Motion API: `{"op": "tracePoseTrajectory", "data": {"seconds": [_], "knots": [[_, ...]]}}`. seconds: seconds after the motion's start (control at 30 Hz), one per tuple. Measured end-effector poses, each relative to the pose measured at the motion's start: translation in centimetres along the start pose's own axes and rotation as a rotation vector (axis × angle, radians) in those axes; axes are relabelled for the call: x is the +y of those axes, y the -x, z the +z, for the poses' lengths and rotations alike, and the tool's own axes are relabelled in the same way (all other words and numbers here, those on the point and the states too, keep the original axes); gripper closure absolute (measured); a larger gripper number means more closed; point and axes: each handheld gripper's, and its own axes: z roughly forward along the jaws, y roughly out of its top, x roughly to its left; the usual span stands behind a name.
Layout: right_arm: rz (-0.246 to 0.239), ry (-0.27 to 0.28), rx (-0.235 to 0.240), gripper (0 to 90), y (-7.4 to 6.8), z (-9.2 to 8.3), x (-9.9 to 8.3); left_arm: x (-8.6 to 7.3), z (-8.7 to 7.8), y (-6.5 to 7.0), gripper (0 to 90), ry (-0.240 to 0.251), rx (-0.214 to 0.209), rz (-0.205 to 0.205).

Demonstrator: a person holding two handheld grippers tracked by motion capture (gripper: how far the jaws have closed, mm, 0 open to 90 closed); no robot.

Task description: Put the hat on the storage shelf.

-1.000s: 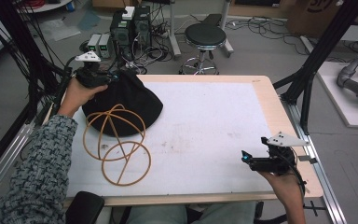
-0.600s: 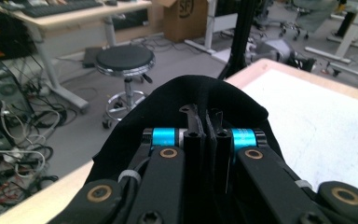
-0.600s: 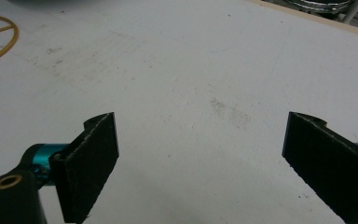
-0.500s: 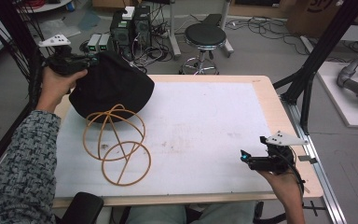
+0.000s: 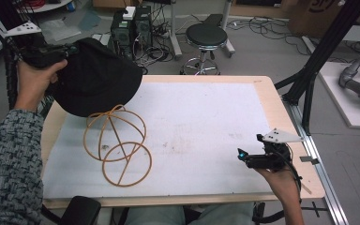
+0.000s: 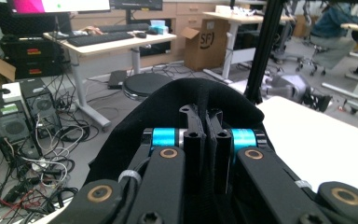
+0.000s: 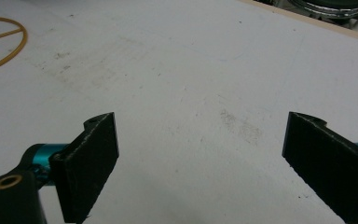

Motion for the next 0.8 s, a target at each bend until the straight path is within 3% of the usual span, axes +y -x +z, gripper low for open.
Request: {"op": "tracePoseTrajectory", "data": {"seconds": [0.43,0.8], "knots": [[-0.019,0.000,0.030,10.3,-0.3,1.2,1.0,2.0,-4.2,0.0,87.3,0.049,0.012,-0.015],[-0.031,0.004,0.048,10.3,-0.4,1.8,1.5,3.7,-6.6,0.6,87.3,0.077,0.002,-0.018]]}}
